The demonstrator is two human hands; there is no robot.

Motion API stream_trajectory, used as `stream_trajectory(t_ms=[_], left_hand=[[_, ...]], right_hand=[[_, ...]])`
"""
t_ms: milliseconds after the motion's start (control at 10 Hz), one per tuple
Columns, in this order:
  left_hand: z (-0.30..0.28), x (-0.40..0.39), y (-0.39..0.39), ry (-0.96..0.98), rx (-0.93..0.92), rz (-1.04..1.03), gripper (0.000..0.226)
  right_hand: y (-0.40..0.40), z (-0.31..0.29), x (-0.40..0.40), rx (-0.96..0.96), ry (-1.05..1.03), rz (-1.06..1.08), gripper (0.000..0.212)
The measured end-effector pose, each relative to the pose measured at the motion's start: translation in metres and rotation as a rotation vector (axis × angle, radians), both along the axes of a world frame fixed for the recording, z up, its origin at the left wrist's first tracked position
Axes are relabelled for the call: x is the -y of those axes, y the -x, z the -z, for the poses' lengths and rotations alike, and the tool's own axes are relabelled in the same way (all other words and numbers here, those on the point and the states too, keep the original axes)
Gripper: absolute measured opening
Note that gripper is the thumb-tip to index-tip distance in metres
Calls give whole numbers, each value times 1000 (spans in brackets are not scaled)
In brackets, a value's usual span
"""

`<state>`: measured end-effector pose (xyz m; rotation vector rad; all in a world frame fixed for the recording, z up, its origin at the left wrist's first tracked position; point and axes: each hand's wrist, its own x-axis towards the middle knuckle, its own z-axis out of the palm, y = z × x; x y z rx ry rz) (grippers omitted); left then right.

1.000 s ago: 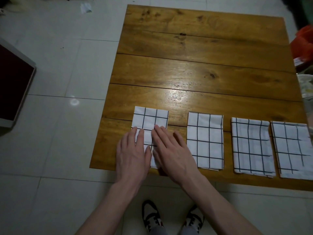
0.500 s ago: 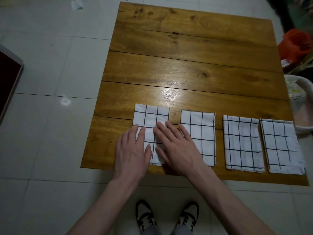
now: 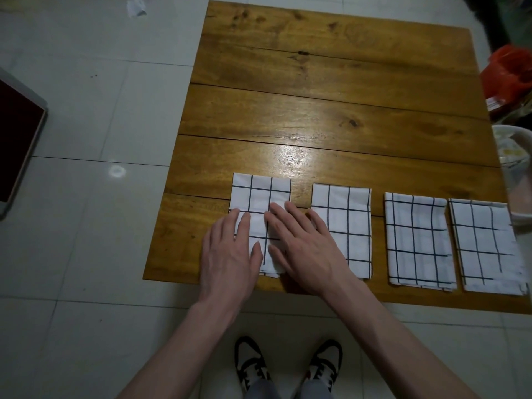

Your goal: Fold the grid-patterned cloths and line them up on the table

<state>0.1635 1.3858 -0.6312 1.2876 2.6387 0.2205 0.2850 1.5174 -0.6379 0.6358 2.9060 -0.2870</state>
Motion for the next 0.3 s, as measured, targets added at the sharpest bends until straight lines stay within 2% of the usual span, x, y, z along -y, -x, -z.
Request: stream_trajectory(t_ms=[200, 300], left_hand=[[-5, 2, -1, 3, 25, 5, 60], [-11, 3, -3, -55, 43, -21, 59]], right_hand=[[0, -5, 2, -65, 54, 29, 62], [-1, -15, 1, -153, 108, 62, 61]])
